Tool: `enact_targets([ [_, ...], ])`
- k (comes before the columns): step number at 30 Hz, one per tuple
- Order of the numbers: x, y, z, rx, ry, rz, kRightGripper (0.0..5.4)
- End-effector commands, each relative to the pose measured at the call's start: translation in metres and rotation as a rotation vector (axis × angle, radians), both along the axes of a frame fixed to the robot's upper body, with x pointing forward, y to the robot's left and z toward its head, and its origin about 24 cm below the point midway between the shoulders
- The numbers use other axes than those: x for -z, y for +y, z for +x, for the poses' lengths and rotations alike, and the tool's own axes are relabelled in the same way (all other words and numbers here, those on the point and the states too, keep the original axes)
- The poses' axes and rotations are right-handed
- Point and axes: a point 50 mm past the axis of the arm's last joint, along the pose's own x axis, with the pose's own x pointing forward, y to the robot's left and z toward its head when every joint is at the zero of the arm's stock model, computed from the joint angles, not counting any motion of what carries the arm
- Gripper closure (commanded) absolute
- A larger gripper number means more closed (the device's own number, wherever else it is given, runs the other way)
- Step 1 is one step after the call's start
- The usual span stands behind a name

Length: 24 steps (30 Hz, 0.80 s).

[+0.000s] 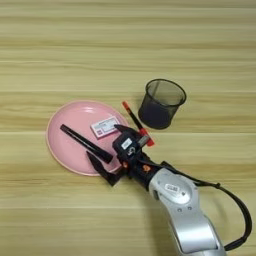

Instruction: Move the objects on the table

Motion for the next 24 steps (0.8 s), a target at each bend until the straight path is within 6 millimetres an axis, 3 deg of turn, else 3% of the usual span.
enact_targets([
  [1, -0.0110, -0.0035, 0.0090, -0.001, -0.046, -0.037, 0.04],
  [15, -0.0080, -0.0042, 0.0087, 0.000, -0.029, -0.046, 0.04],
  [24, -0.0078, -0.0049, 0.0076, -0.004, -0.026, -0.051, 0.98],
])
